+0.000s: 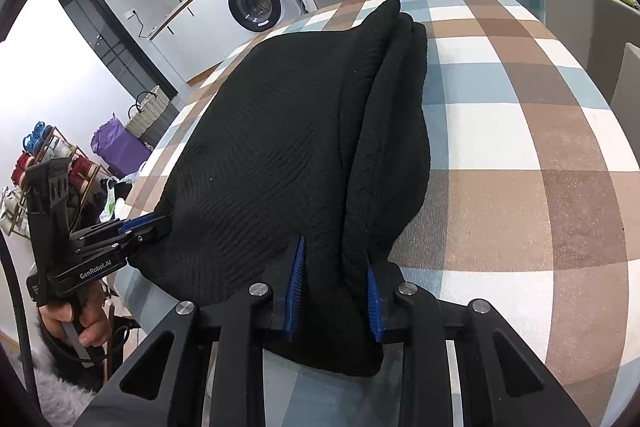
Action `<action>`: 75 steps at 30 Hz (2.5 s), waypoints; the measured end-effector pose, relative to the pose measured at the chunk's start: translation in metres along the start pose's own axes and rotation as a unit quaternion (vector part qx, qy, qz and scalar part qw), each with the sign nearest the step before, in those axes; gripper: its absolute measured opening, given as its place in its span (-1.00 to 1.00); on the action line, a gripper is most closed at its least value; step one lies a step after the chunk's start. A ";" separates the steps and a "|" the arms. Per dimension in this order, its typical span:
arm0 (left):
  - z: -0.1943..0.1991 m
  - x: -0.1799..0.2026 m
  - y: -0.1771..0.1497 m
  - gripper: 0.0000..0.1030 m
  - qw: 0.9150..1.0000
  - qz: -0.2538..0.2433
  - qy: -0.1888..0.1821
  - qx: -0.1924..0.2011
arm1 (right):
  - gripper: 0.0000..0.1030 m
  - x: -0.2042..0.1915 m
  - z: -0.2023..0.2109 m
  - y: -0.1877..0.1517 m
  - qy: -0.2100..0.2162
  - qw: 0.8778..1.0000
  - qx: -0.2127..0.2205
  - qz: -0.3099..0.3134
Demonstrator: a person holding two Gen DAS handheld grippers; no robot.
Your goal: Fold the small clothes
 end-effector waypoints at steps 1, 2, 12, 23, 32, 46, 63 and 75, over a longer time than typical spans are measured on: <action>-0.002 -0.001 0.004 -0.64 1.000 0.001 0.001 0.002 | -0.48 -0.001 -0.001 0.001 -0.002 1.000 0.000 0.002; -0.003 -0.001 0.006 -0.64 1.000 0.002 0.002 0.004 | -0.48 -0.001 -0.002 0.003 -0.004 1.000 -0.001 0.002; -0.032 -0.004 0.062 -0.65 0.999 0.011 0.034 0.034 | -0.48 0.006 -0.029 0.041 -0.025 1.000 -0.006 0.001; -0.072 -0.006 0.126 -0.65 0.998 0.017 0.046 0.042 | -0.47 0.019 -0.060 0.088 -0.055 0.998 -0.011 0.005; -0.083 -0.008 0.137 -0.65 0.998 0.021 0.046 0.045 | -0.44 0.025 -0.067 0.102 -0.080 0.997 -0.004 0.007; -0.087 -0.008 0.141 -0.65 0.997 0.017 0.060 0.050 | -0.42 0.034 -0.073 0.107 -0.065 0.998 0.004 -0.014; -0.043 -0.016 0.139 0.66 0.990 0.013 0.074 0.121 | 0.81 0.027 -0.046 0.103 -0.105 0.994 0.030 0.010; 0.028 -0.009 0.105 0.98 0.973 -0.015 0.029 0.227 | 1.00 -0.010 0.007 0.091 -0.100 0.981 0.138 0.091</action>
Point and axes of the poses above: each gripper's, at about its wrist camera, not at the fingertips, and z roughly against the way its jaws point, x to its right, y to its top, the point moved 7 cm from there along -z, roughly the way its jaws point, and after that the axes turned 13 degrees about z, right-handed, at the moved point
